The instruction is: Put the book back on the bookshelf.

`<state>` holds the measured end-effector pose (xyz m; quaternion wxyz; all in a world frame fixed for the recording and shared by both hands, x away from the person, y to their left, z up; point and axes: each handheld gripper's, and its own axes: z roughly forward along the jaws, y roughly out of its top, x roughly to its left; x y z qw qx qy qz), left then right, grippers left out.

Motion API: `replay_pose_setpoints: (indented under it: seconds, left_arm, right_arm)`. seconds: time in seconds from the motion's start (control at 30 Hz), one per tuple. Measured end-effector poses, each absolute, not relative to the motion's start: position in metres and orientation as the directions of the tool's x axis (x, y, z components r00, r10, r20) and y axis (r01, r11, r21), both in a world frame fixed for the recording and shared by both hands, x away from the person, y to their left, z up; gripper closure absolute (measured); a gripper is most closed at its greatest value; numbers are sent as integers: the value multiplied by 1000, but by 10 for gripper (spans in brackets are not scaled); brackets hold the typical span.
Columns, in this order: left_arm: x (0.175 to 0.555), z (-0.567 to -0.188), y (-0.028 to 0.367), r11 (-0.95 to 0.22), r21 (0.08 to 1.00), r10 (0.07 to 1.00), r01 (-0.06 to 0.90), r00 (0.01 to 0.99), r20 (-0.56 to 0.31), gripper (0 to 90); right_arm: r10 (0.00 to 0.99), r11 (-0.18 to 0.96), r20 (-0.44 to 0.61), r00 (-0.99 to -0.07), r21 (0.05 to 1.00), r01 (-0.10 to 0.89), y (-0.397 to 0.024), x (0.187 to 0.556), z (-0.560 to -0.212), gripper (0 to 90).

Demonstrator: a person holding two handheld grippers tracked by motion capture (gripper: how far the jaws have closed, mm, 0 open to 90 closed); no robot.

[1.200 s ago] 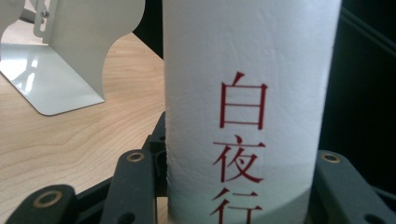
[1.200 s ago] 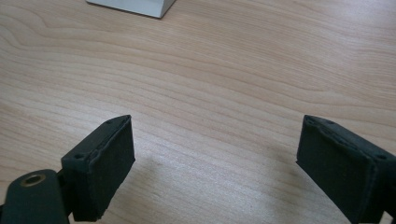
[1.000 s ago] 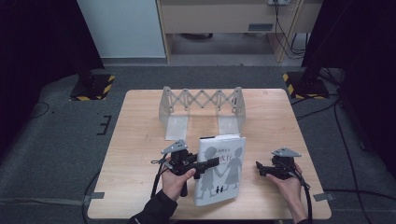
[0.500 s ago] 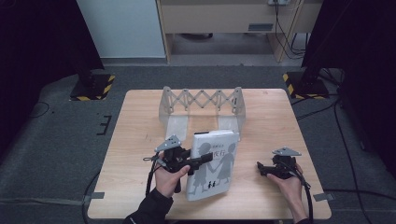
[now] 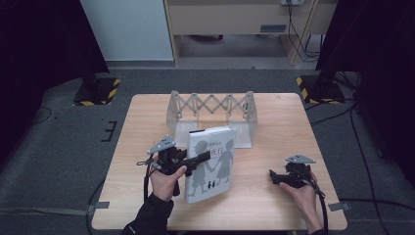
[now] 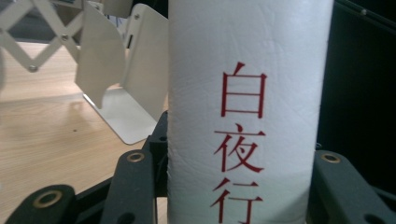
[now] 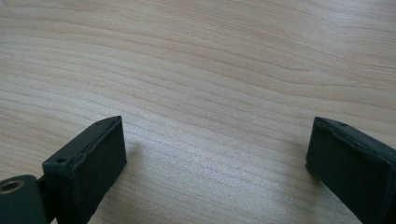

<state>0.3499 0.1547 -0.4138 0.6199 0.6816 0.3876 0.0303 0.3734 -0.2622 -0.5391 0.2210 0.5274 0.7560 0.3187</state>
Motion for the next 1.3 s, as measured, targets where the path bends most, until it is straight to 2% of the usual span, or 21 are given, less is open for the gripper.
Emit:
replay_pose_setpoints:
  seconds: [0.43, 0.93, 1.3]
  left_arm:
    - [359, -413, 183, 80, 873, 653, 482, 636, -411, 525]
    - [371, -399, 217, 98, 898, 748, 428, 564, -350, 524]
    - [385, -399, 227, 87, 906, 807, 415, 503, -308, 524]
  right_arm:
    - [938, 240, 2, -346, 715, 656, -262, 374, -539, 52]
    - [938, 240, 2, -346, 715, 656, -262, 374, -539, 51]
    - [938, 241, 1, -347, 715, 656, -262, 374, -539, 51]
